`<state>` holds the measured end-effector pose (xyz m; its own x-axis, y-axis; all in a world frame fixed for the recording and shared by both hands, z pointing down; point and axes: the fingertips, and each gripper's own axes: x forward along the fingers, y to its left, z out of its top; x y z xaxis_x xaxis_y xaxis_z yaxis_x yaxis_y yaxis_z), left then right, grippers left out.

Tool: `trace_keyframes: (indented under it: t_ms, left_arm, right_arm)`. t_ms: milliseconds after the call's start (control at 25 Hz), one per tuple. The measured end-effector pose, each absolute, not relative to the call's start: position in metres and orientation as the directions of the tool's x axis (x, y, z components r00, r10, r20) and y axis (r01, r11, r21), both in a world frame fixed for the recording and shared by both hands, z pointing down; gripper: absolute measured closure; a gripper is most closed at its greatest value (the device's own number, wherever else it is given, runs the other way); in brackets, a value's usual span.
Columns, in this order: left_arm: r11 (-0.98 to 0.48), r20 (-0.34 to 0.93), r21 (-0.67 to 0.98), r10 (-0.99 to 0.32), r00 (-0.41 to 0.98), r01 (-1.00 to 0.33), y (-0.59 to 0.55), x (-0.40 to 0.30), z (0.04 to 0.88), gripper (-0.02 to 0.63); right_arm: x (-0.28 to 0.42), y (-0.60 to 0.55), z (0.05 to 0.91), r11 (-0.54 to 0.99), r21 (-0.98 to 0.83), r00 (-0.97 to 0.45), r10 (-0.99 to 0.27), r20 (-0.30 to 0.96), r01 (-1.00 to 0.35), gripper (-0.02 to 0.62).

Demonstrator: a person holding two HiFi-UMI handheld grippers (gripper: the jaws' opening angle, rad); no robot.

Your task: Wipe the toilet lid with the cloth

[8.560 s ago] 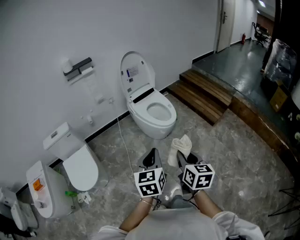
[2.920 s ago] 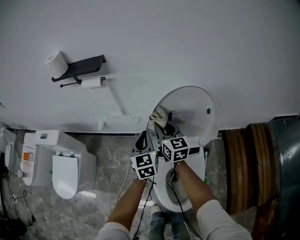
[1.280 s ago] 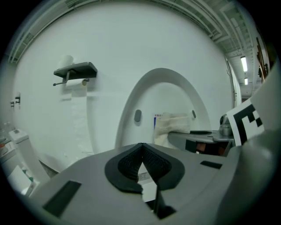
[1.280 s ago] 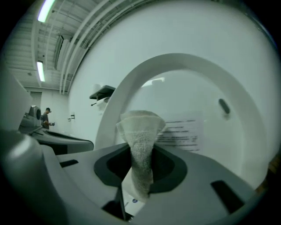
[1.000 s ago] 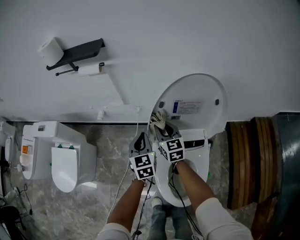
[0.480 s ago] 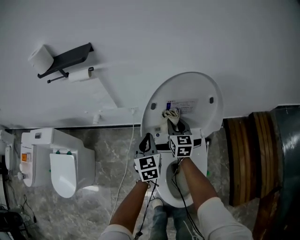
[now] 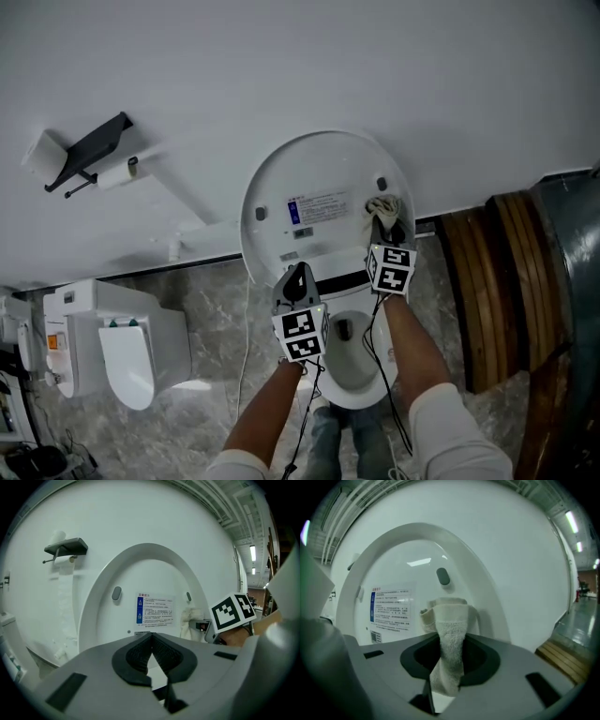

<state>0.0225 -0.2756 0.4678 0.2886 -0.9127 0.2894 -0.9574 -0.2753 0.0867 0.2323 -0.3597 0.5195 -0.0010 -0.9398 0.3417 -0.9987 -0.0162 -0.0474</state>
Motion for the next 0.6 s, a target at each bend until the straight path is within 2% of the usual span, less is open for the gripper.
trace_keyframes:
  t_ms: [200, 320, 440, 600]
  left_arm:
    - [-0.268, 0.291, 0.075, -0.915, 0.278, -0.960, -0.267, 0.017, 0.467, 0.594]
    - [-0.242, 0.287, 0.067, -0.925, 0.250, -0.968, -0.263, -0.004, 0.466, 0.594]
    - [-0.196, 0.301, 0.067, -0.931, 0.207, -0.978, -0.259, -0.031, 0.472, 0.594]
    - [-0.160, 0.312, 0.065, -0.934, 0.172, -0.985, -0.249, -0.064, 0.482, 0.594]
  right_arm:
    - [0.263, -0.354, 0.528, -0.143, -0.039, 0.118, -0.917, 0.380, -0.989, 0.494]
    - [0.253, -0.350, 0.521, -0.115, -0.035, 0.096, -0.933, 0.347, -0.993, 0.493]
    - [0.196, -0.337, 0.510, 0.021, -0.032, -0.029, -0.961, 0.274, -0.999, 0.494]
    - [0.073, -0.310, 0.513, 0.281, -0.044, -0.284, -0.933, 0.222, -0.959, 0.494]
